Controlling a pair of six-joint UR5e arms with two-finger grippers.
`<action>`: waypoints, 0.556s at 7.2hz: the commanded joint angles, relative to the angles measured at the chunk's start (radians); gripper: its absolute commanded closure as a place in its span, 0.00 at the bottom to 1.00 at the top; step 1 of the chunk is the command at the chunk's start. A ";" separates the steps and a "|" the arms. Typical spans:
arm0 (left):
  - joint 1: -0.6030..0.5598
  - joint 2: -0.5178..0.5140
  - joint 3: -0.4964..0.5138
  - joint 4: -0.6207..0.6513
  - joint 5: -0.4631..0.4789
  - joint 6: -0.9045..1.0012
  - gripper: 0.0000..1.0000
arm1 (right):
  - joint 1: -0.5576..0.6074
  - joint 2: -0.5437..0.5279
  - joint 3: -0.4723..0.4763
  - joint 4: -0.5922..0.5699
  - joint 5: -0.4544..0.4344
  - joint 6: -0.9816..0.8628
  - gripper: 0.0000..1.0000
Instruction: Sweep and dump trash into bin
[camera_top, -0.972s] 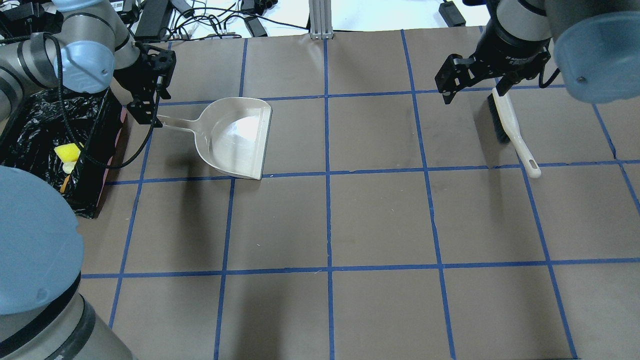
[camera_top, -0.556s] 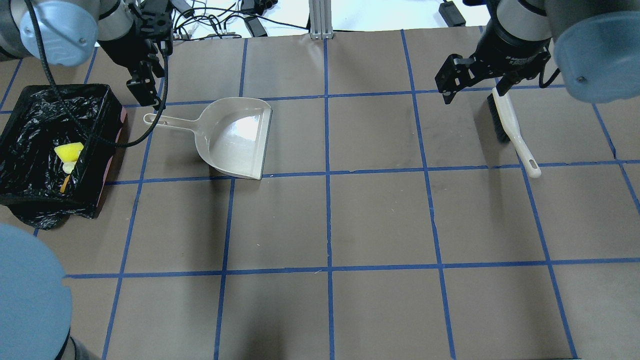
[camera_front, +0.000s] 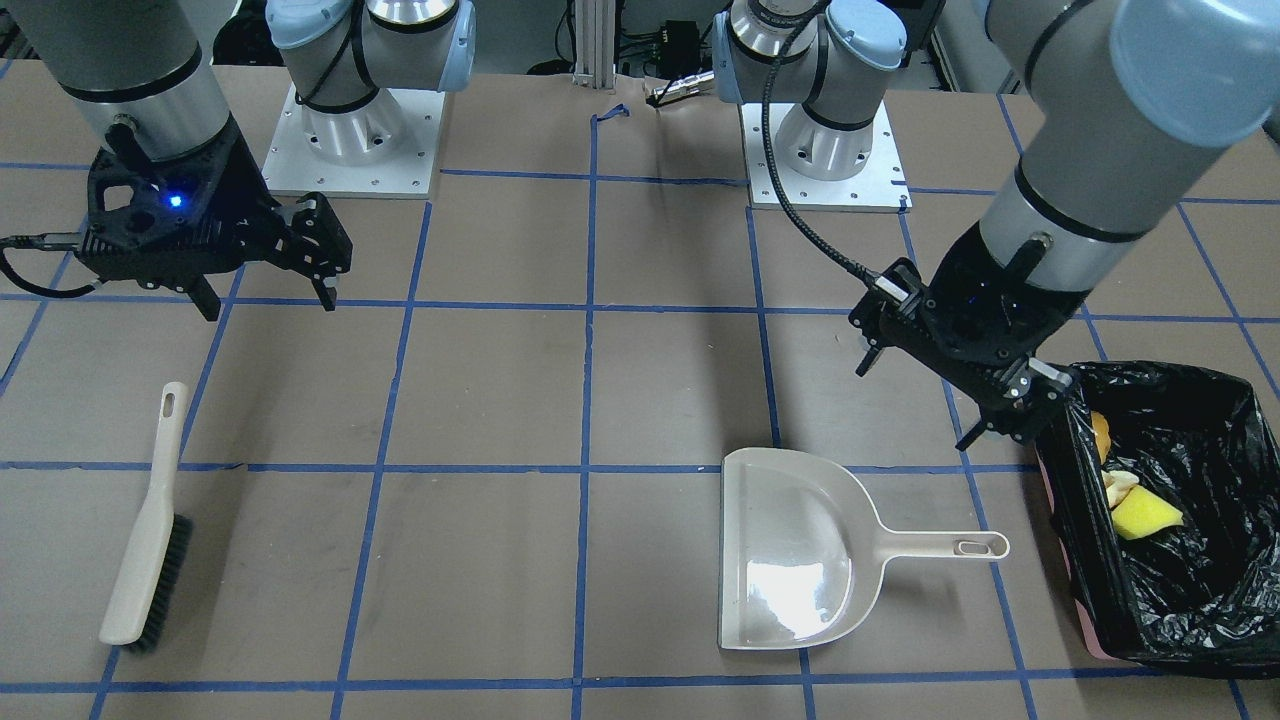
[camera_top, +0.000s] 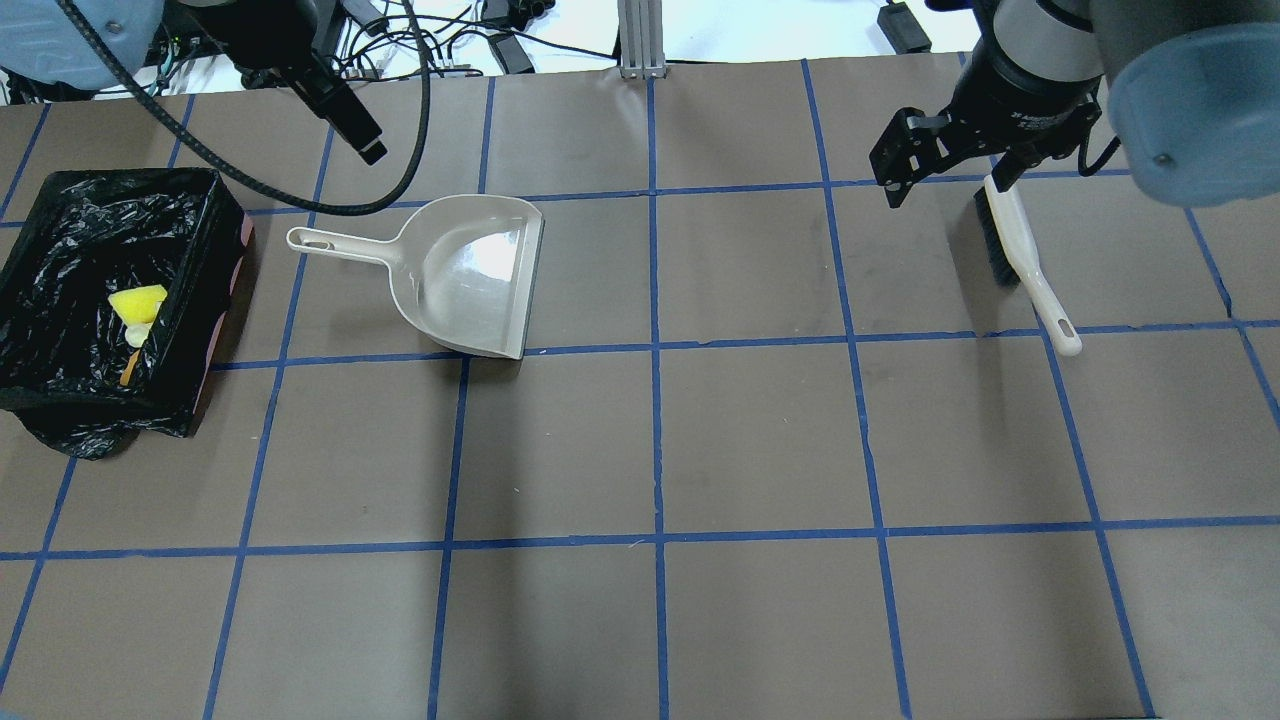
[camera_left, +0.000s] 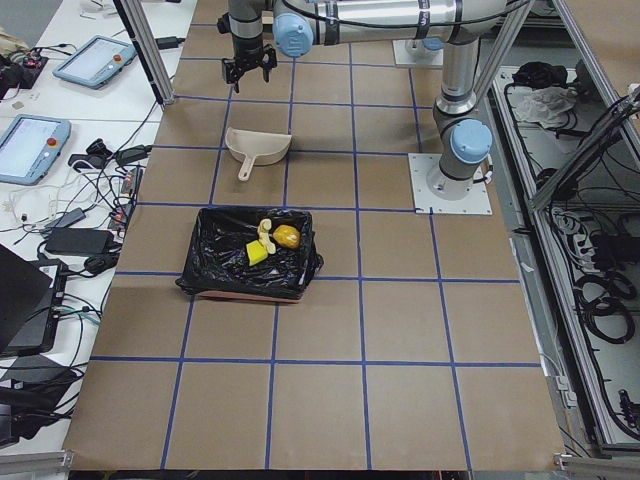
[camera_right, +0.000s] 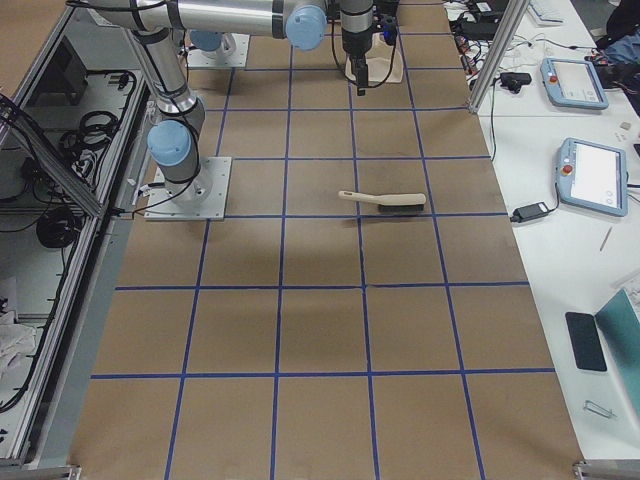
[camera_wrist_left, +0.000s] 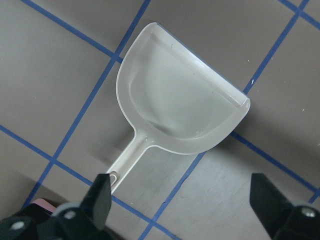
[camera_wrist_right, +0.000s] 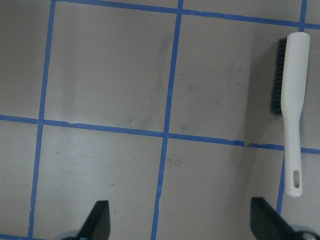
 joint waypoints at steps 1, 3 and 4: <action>-0.021 0.069 -0.047 -0.043 0.035 -0.383 0.00 | 0.000 0.000 0.000 0.000 0.000 0.000 0.00; -0.021 0.131 -0.115 -0.050 0.111 -0.531 0.00 | 0.000 0.001 0.000 0.000 -0.001 0.000 0.00; -0.009 0.153 -0.147 -0.057 0.111 -0.594 0.00 | 0.000 0.001 0.000 0.000 0.000 0.000 0.00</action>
